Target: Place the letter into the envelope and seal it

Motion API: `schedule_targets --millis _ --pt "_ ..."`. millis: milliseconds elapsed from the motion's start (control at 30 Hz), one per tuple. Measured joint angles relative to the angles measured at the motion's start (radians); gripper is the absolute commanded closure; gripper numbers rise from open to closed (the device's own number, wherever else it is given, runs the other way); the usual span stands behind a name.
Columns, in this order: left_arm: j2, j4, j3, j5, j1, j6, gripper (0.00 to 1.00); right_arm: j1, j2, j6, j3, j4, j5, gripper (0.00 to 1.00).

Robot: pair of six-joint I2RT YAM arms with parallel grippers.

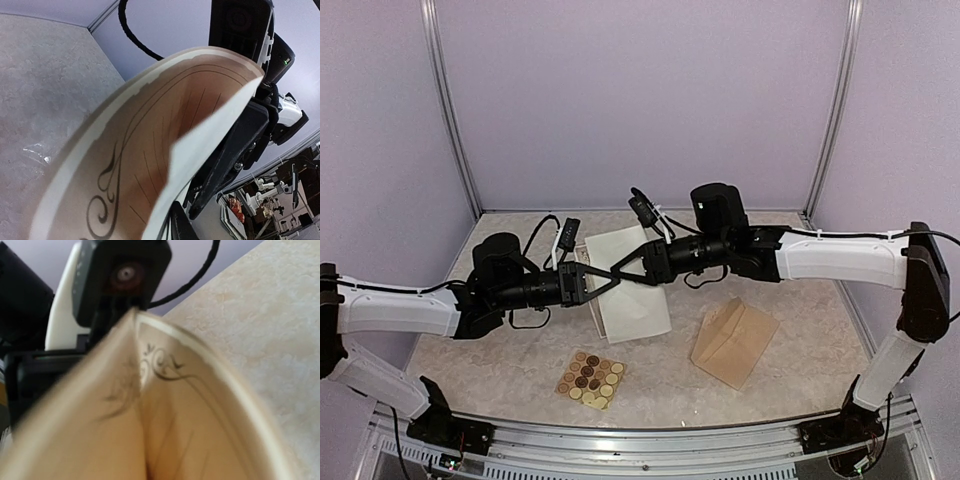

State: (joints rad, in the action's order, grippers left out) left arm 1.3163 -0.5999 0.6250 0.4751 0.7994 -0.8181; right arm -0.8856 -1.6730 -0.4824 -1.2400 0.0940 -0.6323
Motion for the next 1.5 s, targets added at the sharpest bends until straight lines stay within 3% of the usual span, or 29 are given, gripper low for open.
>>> schedule_targets --millis 133,367,500,633,967,1067,1233,1333,1500 --pt "0.0 -0.012 0.0 0.004 0.0 0.002 0.99 0.0 0.0 -0.01 0.003 0.009 -0.016 0.47" --pt "-0.019 -0.02 0.0 0.015 0.0 0.01 1.0 0.014 0.021 -0.061 0.098 0.118 -0.122 0.47" --pt "-0.036 -0.043 0.0 0.023 0.0 0.009 1.0 0.019 0.028 -0.103 0.168 0.195 -0.187 0.56" --pt "-0.042 -0.05 0.0 0.027 0.0 0.01 0.97 0.018 0.039 -0.124 0.195 0.212 -0.196 0.77" --pt "-0.044 -0.05 -0.002 -0.001 0.0 0.031 0.93 0.012 0.063 -0.091 0.147 0.066 0.001 0.86" --pt "-0.045 -0.042 -0.002 -0.013 0.0 0.04 1.0 0.008 0.066 -0.082 0.136 0.035 0.042 0.8" --pt "-0.048 -0.031 -0.002 -0.021 0.0 0.055 1.0 0.01 0.087 -0.079 0.145 0.029 0.055 0.6" --pt "-0.05 -0.022 -0.002 -0.018 0.001 0.064 1.0 0.034 0.12 -0.092 0.186 0.093 -0.014 0.49" --pt "-0.05 -0.021 -0.002 0.022 0.002 0.069 1.0 0.059 0.13 -0.128 0.209 0.215 -0.15 0.46"
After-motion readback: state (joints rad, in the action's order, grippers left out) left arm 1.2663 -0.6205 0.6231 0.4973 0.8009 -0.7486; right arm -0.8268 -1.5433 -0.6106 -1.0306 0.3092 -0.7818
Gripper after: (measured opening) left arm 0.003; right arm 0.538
